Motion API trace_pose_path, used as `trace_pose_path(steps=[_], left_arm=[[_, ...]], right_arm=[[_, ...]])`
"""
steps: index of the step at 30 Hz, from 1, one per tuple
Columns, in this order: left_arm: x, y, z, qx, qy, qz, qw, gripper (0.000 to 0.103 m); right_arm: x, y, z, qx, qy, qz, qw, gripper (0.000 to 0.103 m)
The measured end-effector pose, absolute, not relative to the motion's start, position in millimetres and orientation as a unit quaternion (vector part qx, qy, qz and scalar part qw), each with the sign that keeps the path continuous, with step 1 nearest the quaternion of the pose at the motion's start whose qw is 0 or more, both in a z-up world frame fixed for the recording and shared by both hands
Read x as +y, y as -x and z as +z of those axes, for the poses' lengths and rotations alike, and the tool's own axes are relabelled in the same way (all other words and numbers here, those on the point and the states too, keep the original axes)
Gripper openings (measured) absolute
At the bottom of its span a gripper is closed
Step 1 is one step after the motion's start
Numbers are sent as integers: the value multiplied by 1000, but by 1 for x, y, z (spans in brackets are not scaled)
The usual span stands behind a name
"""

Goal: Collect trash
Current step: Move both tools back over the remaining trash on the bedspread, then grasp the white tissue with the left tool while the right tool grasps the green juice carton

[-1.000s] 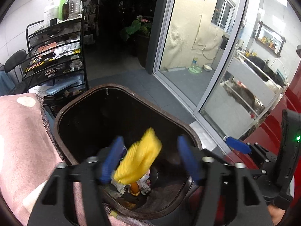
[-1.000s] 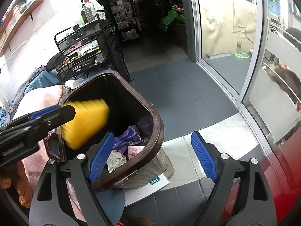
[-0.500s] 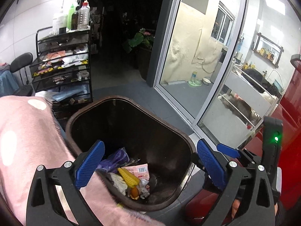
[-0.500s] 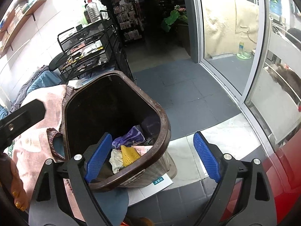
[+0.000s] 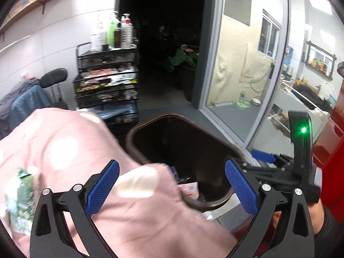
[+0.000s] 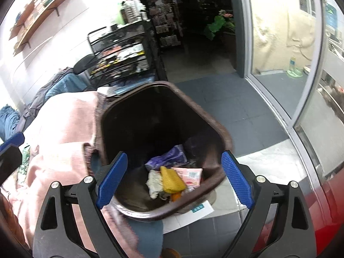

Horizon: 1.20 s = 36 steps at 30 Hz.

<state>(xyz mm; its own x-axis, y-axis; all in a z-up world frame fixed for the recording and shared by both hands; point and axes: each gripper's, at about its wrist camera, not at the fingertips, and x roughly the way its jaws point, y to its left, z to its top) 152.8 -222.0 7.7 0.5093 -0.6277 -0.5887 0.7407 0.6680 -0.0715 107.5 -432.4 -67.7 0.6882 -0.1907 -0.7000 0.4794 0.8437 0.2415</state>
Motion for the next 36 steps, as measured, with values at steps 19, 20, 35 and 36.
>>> trace_pose_path(steps=[19, 20, 35, 36], left_arm=[[-22, -187, -10, 341, -12, -180, 923, 95], [-14, -190, -12, 343, -12, -168, 924, 94], [55, -248, -40, 401, -19, -78, 913, 45], [57, -251, -41, 404, -18, -77, 912, 37]], right_arm=[[-278, -183, -28, 352, -136, 14, 926, 88], [-271, -188, -26, 353, -133, 24, 926, 88], [-159, -261, -23, 408, -149, 147, 889, 88], [-154, -267, -25, 416, -155, 151, 884, 88]])
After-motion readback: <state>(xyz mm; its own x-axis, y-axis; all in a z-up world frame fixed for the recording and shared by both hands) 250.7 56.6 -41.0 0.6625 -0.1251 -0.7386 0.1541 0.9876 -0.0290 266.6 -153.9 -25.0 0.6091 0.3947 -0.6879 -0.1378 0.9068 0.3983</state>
